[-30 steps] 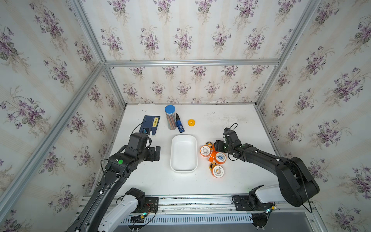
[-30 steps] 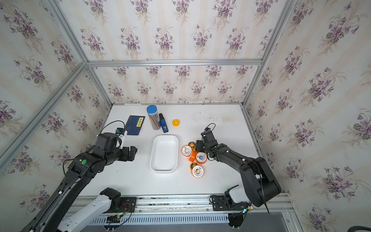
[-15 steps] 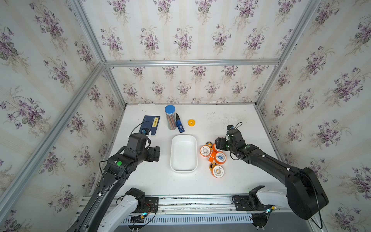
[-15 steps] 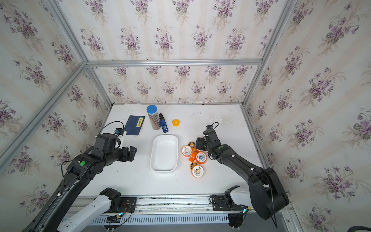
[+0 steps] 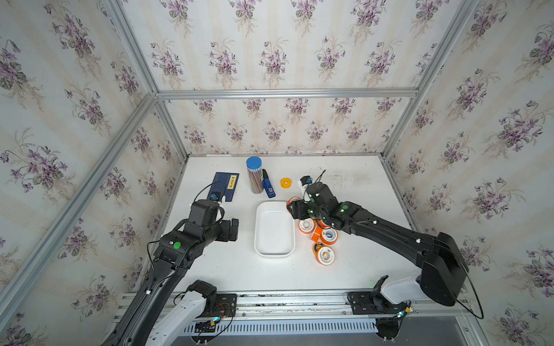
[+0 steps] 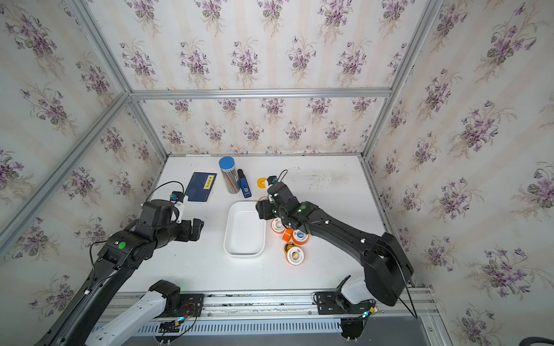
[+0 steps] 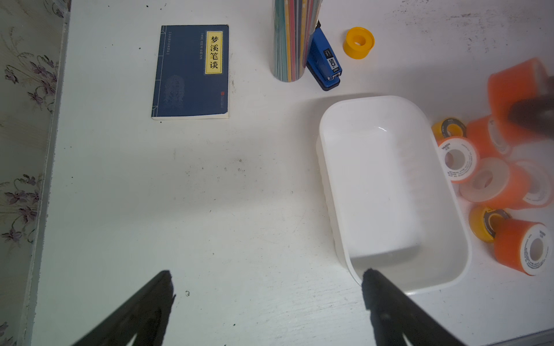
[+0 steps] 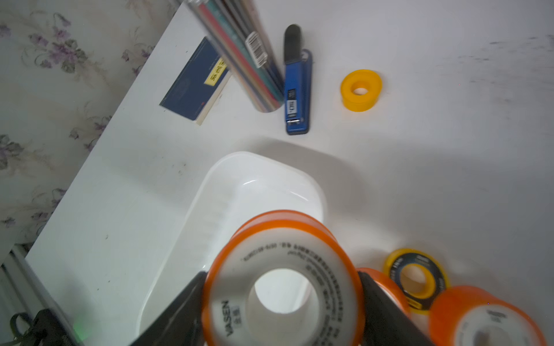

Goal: Put the sealing tape into the storage box
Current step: Place the sealing tape in the storage box.

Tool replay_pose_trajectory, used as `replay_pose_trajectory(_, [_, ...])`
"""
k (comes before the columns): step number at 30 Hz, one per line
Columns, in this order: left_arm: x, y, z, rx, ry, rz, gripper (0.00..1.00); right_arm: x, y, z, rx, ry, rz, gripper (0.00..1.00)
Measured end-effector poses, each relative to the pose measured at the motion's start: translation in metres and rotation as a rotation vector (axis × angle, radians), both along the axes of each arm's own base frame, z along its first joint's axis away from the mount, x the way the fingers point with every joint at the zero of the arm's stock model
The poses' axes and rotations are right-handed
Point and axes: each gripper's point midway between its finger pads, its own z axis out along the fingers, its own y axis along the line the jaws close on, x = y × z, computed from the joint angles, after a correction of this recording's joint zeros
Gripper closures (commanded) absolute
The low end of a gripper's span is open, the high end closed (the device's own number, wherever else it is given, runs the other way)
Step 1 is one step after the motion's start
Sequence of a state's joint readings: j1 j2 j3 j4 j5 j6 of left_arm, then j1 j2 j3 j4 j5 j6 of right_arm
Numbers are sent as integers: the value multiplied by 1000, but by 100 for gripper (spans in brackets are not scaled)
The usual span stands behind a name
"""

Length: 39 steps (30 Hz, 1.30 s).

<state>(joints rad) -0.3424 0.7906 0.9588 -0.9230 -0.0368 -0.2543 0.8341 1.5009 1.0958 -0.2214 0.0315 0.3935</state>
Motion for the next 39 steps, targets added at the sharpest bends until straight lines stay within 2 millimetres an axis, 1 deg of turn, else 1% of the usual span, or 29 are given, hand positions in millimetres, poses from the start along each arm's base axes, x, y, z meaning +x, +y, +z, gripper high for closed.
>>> replay_pose_trajectory(3, [0,0,0,-1,-1,0,2,-5,34,-7,-23,12,59,33])
replay_pose_trajectory(4, [0,0,1,-3,-3,-1,2,-5,42,-10,-32,17,69,33])
replay_pose_trajectory(6, [-2,0,2,-6,-9,-2,2,-3,53,-19,-55,30,79,33])
replay_pose_trajectory(11, [-2,0,2,-7,-12,-2,2,-3,71,-44,-105,66,103,33])
replay_pose_trajectory(16, [-2,-1,2,-10,-9,-5,2,-2,78,-69,-148,99,110,34])
replay_pose_trajectory(23, [-3,-2,2,-15,-10,-10,2,8,78,-98,-214,106,79,34])
replay_pose_trajectory(28, [-2,-2,1,-15,-7,-10,1,18,84,-110,-242,90,73,34])
replay_pose_trajectory(35, [-2,-2,1,-15,-3,-12,1,29,87,-119,-270,69,44,33])
replay_pose_trajectory(39, [-2,-3,-1,-16,4,-15,1,32,89,-126,-281,71,38,33])
